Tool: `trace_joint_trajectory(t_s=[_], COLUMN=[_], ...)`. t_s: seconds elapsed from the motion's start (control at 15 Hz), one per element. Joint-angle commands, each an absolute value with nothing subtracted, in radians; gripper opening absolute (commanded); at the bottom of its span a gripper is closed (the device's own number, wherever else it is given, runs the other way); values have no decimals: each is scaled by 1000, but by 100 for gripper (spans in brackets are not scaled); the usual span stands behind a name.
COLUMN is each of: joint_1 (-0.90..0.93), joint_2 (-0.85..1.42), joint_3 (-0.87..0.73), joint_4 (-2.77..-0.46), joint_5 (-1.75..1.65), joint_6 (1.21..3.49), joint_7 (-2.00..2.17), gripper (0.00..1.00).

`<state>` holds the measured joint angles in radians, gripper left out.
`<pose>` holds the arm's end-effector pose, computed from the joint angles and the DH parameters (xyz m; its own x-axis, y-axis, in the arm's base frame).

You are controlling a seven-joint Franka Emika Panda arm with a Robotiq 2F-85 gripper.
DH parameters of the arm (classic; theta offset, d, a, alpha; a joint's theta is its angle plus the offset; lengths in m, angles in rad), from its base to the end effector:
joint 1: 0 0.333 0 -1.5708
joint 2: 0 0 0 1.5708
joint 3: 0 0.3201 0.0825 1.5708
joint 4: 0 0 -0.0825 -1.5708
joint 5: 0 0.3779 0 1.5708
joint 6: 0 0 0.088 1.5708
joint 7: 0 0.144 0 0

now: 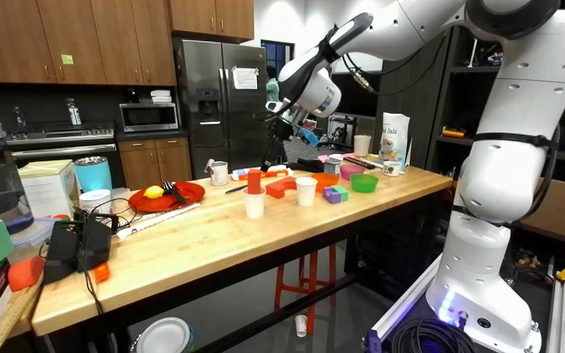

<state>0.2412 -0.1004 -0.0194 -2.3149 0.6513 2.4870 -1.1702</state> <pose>0.5122 0.1266 0.3869 0.5364 0.6785 0.5019 0.8048 -0.5902 -0.0624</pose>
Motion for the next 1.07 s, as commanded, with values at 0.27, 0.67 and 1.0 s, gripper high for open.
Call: trace_joint_trajectory(t_s=[0.27, 0.67, 1.0], joint_1=[176, 148, 132], joint_2=[-34, 0, 23], joint_3=[24, 49, 63], joint_4=[-2241, -2209, -2188], joint_5=[709, 706, 700], joint_6=[2416, 2383, 2366], joint_7=[-1265, -1277, -1270], gripper=[100, 100, 82])
